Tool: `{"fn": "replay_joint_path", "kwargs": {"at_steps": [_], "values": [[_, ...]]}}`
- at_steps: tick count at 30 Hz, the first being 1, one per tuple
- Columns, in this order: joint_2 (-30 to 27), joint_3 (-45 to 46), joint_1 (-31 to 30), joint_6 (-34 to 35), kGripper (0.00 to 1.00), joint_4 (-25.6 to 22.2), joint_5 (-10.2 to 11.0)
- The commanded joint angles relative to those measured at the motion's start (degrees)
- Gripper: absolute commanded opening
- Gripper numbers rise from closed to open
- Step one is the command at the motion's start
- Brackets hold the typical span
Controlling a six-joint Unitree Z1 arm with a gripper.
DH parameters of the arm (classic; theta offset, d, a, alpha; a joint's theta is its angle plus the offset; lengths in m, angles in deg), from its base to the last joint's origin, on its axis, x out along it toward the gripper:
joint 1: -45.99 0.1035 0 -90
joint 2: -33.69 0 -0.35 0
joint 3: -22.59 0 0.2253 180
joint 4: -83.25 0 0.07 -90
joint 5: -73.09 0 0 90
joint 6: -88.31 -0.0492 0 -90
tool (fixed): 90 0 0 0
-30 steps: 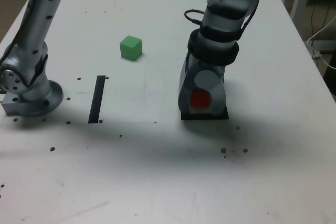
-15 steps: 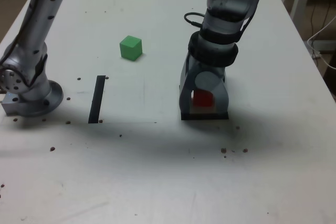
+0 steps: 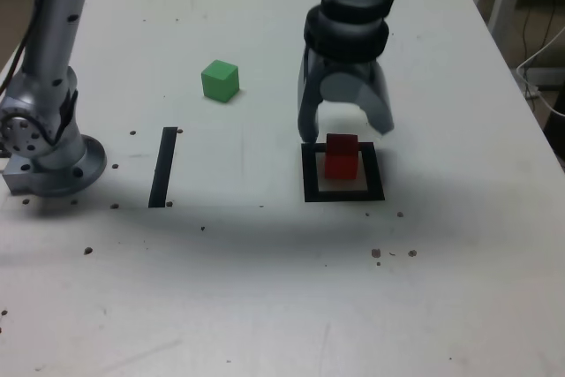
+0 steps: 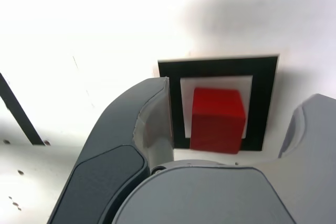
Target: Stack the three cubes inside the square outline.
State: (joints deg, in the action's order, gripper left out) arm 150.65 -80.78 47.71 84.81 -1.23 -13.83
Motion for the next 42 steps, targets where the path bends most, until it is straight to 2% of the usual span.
{"fn": "replay_joint_path", "kwargs": {"at_steps": [1,11,33,37,42], "values": [[-0.4,-0.6,1.4,-1.4,0.99,-0.5,0.4],[2.0,-6.4,8.9,-4.7,0.99,-3.9,1.3],[13.1,-19.8,18.3,-3.4,0.99,-9.0,-3.0],[14.3,-20.9,19.7,-3.6,0.95,-10.0,-3.5],[15.7,-22.2,20.8,-4.0,0.83,-11.7,-3.8]]}}
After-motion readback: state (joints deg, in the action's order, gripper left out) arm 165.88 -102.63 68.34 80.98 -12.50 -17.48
